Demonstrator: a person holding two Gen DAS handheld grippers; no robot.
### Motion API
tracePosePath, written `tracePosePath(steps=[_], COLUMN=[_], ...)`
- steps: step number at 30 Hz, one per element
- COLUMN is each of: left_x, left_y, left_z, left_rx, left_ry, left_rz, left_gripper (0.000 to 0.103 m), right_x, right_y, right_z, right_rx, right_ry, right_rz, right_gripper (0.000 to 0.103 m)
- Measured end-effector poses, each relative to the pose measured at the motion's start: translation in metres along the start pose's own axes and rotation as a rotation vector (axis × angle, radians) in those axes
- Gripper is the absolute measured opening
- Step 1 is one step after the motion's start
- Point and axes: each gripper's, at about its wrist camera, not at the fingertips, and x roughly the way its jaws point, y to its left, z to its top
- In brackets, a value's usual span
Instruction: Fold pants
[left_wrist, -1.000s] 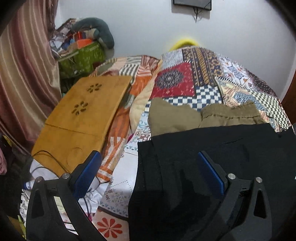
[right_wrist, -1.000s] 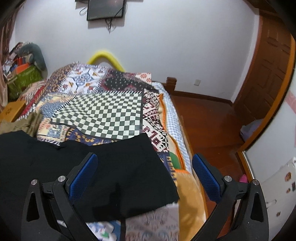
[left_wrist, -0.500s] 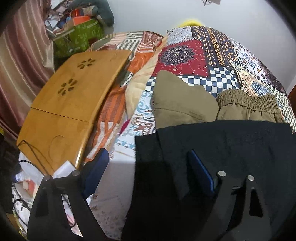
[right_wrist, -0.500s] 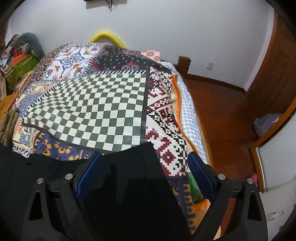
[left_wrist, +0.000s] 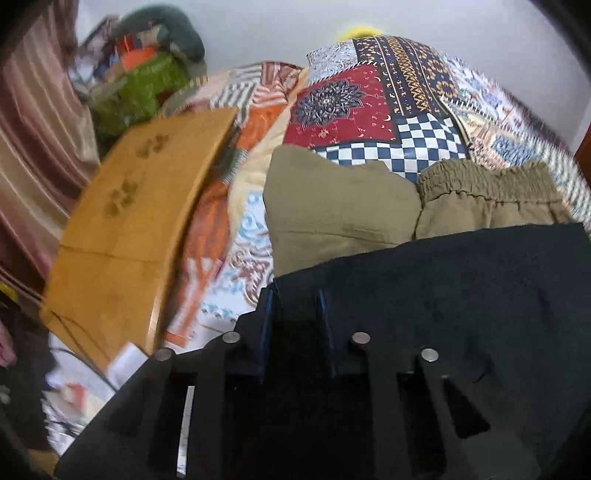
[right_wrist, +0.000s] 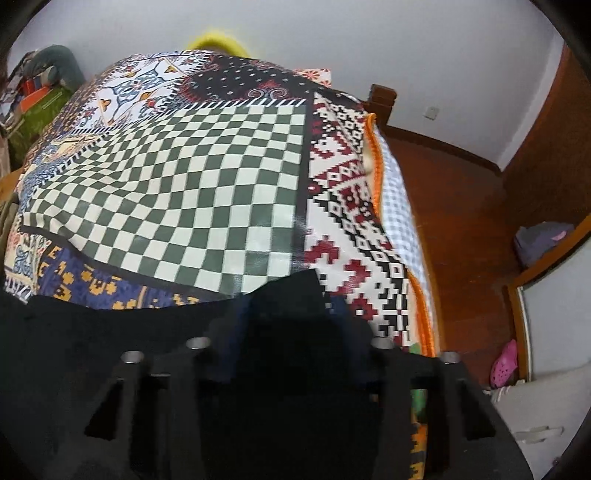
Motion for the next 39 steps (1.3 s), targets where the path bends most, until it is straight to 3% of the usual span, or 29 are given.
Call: tracePosePath(steps=[1,2,6,7,8,11,16,18,20,22,26,29,32,33,36,39], left_x=[-0.003,-0.006,-0.02,-0.022,-0.025,-0.027,-0.024,-0.023,-0.021,-0.019,-0.012,0.006,0.013,0.013,0.016,0.013], left_y=[-0.001,-0.002,0.009,0.008,0.009,0.013,0.019,0.022,0.024,0.021,0.021,0.025,0.022,0.019,0.01,0.004], left_z=[0.0,0.002,0.015,0.017,0.022,0.033,0.045,0.041,0.032,0.024,0.008,-0.001,-0.006,-0.006,-0.002,0.001], left_rx=[0.01,0.018,-0.008,0.0,0.021,0.033,0.002,-0.037,-0.056,-0.054,-0.035,-0.083,-0.107,-0.098,-0.089,-0.064], left_ry=[-0.008,-0.02,-0.049,-0.059,-0.083,-0.1,-0.095,-0.082,-0.068,-0.066,-0.044,0.026,0.023,0.018,0.047,0.042], left_rz=[0.014,0.044,0.03,0.046,0.086,0.111,0.027,-0.034,-0.073,-0.06,-0.019,-0.109,-0.138,-0.137,-0.177,-0.115], left_gripper=[0.007,0.008,0.004,0.0,0.0,0.0,0.001,0.01,0.03,0.065,0.075,0.075,0.074,0.071,0.033,0.017], right_x=[-0.001,-0.003,-0.018,-0.024,-0.028,-0.043,-0.039,-0.034,-0.031,-0.029,-0.03,-0.031,-0.031,-0.03,-0.029,-0.03], right_y=[0.0,0.001,0.005,0.003,0.0,-0.012,-0.017,-0.01,-0.007,-0.008,-0.012,-0.015,-0.016,-0.015,-0.015,-0.014], right_z=[-0.001,-0.002,-0.007,-0.008,-0.009,-0.008,-0.004,-0.006,-0.012,-0.015,-0.018,-0.021,-0.025,-0.026,-0.029,-0.031], right_rx=[0.003,-0.006,-0.03,-0.019,-0.006,0.037,0.046,0.02,0.013,0.026,0.056,0.068,0.074,0.075,0.07,0.075], right_ry=[-0.002,-0.007,-0.063,-0.083,-0.1,-0.147,-0.136,-0.129,-0.124,-0.12,-0.122,-0.119,-0.109,-0.103,-0.093,-0.094], right_rz=[0.007,0.007,-0.03,-0.035,-0.034,-0.036,-0.034,-0.048,-0.049,-0.036,-0.014,-0.003,0.003,0.004,0.003,0.006], right_gripper=[0.019,0.015,0.013,0.012,0.012,0.012,0.012,0.012,0.012,0.012,0.013,0.013,0.013,0.013,0.013,0.013])
